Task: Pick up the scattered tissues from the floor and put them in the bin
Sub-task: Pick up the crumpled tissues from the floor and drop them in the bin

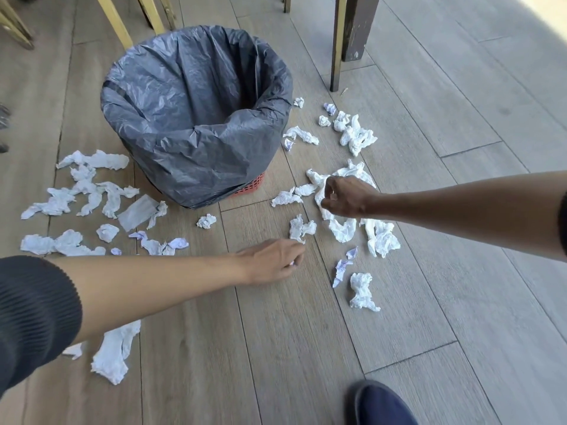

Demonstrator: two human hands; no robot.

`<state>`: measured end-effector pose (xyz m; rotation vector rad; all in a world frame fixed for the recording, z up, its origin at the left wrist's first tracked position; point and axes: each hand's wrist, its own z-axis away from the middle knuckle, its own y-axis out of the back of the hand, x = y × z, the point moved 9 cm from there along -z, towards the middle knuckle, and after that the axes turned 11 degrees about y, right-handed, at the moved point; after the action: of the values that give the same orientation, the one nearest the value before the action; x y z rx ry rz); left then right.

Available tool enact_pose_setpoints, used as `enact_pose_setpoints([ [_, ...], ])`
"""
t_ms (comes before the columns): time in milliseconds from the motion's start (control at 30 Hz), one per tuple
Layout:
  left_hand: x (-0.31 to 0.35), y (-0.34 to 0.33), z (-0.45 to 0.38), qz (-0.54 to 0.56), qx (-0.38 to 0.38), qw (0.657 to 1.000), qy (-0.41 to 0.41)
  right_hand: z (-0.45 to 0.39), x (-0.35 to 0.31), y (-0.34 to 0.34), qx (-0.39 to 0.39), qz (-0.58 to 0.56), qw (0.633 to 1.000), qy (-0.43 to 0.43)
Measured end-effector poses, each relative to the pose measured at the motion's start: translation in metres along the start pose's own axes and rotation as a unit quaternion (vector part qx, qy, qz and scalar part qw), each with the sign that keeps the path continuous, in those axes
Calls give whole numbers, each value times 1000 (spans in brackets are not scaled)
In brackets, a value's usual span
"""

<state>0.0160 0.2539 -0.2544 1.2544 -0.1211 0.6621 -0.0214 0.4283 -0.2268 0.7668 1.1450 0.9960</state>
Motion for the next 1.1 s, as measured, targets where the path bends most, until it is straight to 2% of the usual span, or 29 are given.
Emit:
enact_pose_setpoints([
  [200, -23, 33, -22, 49, 101, 991, 79, -1, -2, -2, 0, 9, 1000, 28],
  [267, -25, 36, -27, 48, 118, 988, 90, 3, -4, -8, -50, 69, 996, 35],
  [400, -27, 40, -32, 66, 125, 983, 119, 21, 6, -26, -176, 197, 964, 0],
  [467, -34, 35, -33, 49, 108, 980, 158, 25, 9, -36, -179, 196, 964, 16],
  [567, -44, 18, -37, 21, 44, 978, 201, 27, 8, -43, -157, 190, 968, 45],
  [700, -48, 2, -38, 4, -23, 978, 207, 24, 4, -41, -151, 167, 973, 51],
  [833, -51, -4, -35, 4, -39, 981, 192, 15, -2, -26, -117, 115, 986, 44],
  [967, -59, -9, -25, -44, -68, 975, 207, 7, -8, -26, -99, 91, 990, 51],
  [1100, -62, 4, -15, -51, -27, 977, 204, 4, -25, -36, -116, 127, 982, 77],
])
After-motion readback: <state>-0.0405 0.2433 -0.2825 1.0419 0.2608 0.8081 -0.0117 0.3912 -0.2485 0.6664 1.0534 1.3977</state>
